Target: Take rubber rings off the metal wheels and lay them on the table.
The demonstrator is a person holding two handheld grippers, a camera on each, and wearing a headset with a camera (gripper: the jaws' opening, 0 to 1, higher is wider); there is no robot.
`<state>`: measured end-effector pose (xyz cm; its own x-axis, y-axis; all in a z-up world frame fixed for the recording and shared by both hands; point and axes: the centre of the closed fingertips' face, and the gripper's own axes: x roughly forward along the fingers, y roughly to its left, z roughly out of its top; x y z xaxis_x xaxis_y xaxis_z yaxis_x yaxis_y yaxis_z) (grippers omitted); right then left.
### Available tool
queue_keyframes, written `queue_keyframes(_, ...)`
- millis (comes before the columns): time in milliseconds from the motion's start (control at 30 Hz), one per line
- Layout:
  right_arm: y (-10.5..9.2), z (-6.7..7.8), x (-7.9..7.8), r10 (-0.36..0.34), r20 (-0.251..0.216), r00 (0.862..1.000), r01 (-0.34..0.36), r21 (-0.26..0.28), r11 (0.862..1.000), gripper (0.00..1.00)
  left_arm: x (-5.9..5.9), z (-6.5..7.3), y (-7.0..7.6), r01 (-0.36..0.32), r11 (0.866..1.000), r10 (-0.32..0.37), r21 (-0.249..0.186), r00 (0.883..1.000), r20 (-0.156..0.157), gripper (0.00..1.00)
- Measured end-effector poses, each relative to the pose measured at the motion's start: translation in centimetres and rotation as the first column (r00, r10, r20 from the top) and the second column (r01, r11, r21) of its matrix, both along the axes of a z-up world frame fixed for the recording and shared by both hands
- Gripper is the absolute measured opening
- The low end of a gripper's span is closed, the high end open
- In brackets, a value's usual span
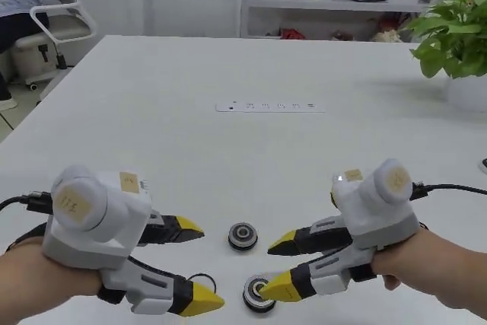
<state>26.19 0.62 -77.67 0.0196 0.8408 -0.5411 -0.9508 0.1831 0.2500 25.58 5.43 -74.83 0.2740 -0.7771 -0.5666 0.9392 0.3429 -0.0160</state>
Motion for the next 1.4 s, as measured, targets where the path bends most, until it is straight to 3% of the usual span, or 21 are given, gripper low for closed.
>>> queue_keyframes(300,-0.8,-1.0,-0.5,0.024,0.002,1.000,-0.024,-0.024,0.999,0.40,0.1,-0.7,-1.6,0.035,0.999,-0.035,0.010,0.999,-0.011,0.57)
queue_keyframes(500,-0.8,-1.6,-0.7,0.049,0.013,0.999,-0.048,-0.040,0.998,0.37,0.0,-1.0,-2.9,0.068,0.998,-0.068,0.015,0.998,-0.005,0.51)
queue_keyframes(700,-0.8,-2.2,-0.9,0.064,0.017,0.998,-0.063,-0.053,0.997,0.33,-0.2,-1.6,-3.8,0.089,0.996,-0.089,0.023,0.996,-0.021,0.48)
queue_keyframes(1200,-0.6,-3.1,-1.3,0.089,0.020,0.996,-0.087,-0.071,0.994,0.23,-0.2,-3.6,-5.0,0.119,0.991,-0.116,0.061,0.992,-0.051,0.36)
queue_keyframes(1400,-0.7,-3.2,-1.2,0.088,0.017,0.996,-0.087,-0.071,0.994,0.20,-0.3,-3.8,-5.4,0.131,0.989,-0.127,0.064,0.990,-0.054,0.33)
